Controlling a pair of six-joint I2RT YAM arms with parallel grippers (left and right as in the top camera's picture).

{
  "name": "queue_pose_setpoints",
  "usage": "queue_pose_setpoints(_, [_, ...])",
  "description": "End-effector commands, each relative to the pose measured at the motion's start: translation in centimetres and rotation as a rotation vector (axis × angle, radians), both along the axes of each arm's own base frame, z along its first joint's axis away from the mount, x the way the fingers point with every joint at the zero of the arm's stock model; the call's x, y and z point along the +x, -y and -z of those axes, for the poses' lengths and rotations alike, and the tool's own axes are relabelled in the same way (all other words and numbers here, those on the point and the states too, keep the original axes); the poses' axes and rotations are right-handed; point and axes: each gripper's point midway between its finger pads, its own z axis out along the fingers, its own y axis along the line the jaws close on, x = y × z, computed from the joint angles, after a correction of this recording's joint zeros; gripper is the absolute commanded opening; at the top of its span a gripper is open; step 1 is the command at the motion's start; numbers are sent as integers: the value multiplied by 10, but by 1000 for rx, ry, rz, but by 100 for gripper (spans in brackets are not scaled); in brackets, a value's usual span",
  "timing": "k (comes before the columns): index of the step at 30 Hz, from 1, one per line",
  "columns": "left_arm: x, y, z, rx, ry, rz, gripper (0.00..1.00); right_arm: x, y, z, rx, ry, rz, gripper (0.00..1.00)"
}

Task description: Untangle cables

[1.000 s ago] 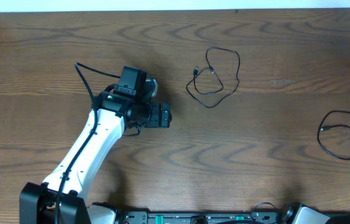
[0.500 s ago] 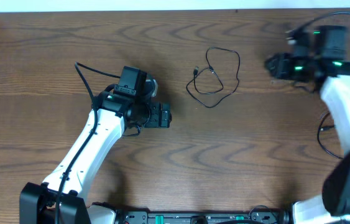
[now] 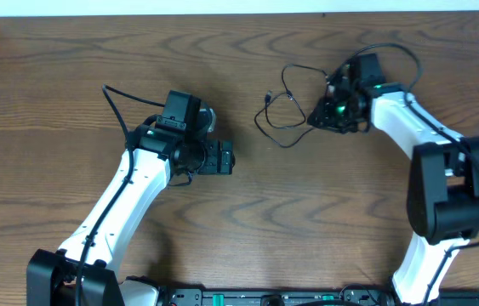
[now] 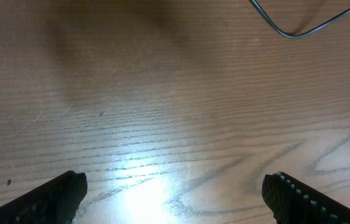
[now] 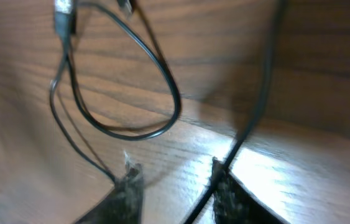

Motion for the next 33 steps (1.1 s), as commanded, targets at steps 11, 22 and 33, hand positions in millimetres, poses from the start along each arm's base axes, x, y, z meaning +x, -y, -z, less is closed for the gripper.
queue_pose_setpoints(11, [0, -1, -1, 6, 0, -13, 95, 30, 69, -83, -250, 278, 109, 1])
queue_pose_setpoints(22, [0, -1, -1, 6, 0, -13, 95, -15, 245, -309, -593, 805, 586, 1])
queue_pose_setpoints(33, [0, -1, -1, 6, -1, -13, 95, -41, 296, -274, -656, 628, 676, 1])
